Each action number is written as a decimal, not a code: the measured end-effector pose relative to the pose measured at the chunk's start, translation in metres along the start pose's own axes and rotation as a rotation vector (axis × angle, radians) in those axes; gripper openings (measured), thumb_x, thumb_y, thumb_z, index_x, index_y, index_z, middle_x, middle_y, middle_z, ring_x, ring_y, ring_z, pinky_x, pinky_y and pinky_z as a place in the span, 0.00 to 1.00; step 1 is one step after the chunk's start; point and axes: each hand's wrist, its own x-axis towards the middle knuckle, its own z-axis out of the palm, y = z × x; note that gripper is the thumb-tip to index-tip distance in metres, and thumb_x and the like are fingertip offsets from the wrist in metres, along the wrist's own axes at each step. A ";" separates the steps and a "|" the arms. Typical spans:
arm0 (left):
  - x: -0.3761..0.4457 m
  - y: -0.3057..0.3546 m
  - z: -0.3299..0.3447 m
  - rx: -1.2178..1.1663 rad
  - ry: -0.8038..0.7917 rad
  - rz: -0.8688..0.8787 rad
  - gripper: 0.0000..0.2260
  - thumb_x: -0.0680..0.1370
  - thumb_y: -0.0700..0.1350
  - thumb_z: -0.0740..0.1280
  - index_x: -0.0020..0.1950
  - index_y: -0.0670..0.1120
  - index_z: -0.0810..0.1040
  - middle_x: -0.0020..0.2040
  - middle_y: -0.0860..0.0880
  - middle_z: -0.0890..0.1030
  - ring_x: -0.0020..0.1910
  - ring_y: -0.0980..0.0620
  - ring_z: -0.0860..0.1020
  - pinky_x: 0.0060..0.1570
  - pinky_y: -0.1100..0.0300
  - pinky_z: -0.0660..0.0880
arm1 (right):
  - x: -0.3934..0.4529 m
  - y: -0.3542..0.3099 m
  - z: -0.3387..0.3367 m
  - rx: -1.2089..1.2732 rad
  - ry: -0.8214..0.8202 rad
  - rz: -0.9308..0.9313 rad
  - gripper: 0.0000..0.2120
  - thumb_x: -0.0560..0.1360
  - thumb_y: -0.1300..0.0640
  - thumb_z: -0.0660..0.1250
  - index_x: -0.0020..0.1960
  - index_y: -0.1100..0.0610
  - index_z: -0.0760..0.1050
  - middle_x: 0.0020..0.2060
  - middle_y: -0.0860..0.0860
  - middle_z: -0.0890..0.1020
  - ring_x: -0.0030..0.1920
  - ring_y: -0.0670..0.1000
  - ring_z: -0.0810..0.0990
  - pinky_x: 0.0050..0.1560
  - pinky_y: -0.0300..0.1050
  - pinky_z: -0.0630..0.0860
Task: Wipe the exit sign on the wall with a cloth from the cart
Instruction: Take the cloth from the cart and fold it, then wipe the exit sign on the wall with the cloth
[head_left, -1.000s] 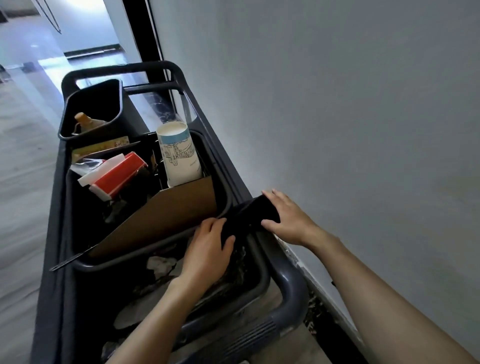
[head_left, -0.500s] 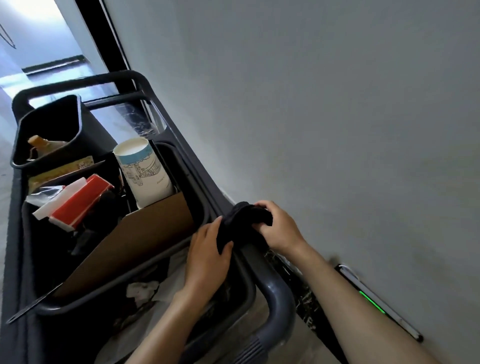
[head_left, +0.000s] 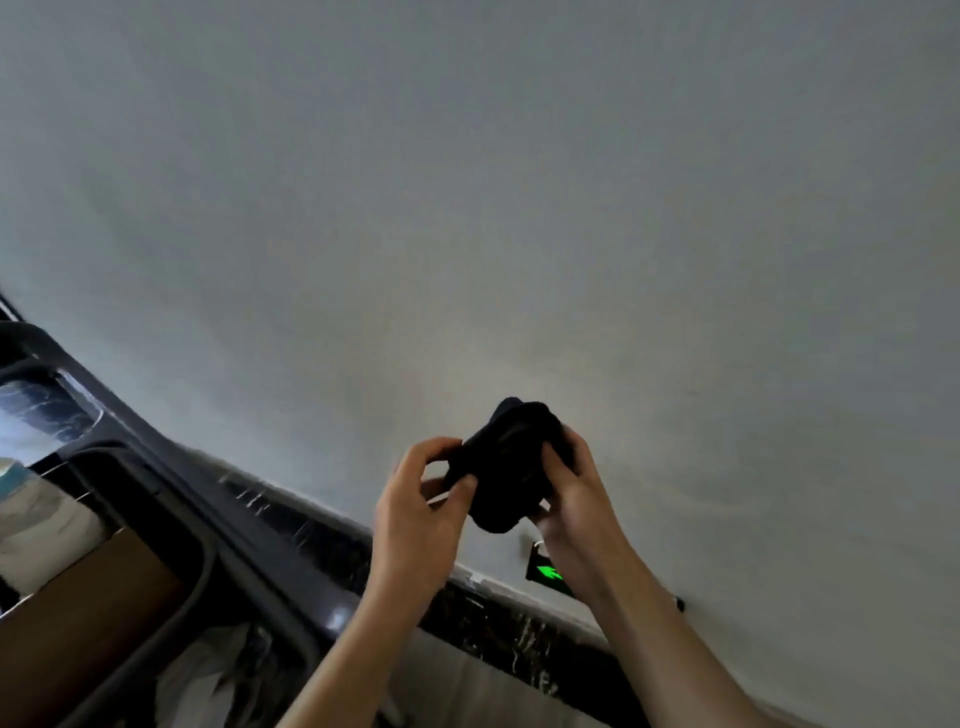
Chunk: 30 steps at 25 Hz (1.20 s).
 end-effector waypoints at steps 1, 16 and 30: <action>-0.003 0.011 0.020 -0.018 -0.035 0.017 0.15 0.78 0.36 0.70 0.53 0.58 0.77 0.54 0.55 0.81 0.48 0.64 0.82 0.39 0.74 0.77 | -0.008 -0.011 -0.017 0.060 0.027 0.009 0.11 0.80 0.53 0.61 0.60 0.45 0.77 0.57 0.49 0.83 0.57 0.50 0.81 0.47 0.48 0.81; -0.054 0.024 0.215 0.109 -0.407 0.130 0.17 0.74 0.37 0.74 0.40 0.61 0.79 0.41 0.57 0.82 0.41 0.62 0.80 0.35 0.72 0.74 | -0.070 -0.053 -0.191 0.157 0.391 -0.107 0.26 0.62 0.60 0.77 0.59 0.48 0.78 0.54 0.57 0.84 0.52 0.58 0.85 0.51 0.59 0.81; -0.019 -0.180 0.284 0.162 -0.366 0.397 0.19 0.73 0.34 0.75 0.48 0.60 0.82 0.48 0.62 0.81 0.49 0.61 0.80 0.45 0.70 0.76 | 0.036 0.112 -0.282 0.270 0.326 -0.114 0.32 0.57 0.58 0.77 0.61 0.51 0.76 0.52 0.61 0.85 0.51 0.63 0.84 0.42 0.52 0.82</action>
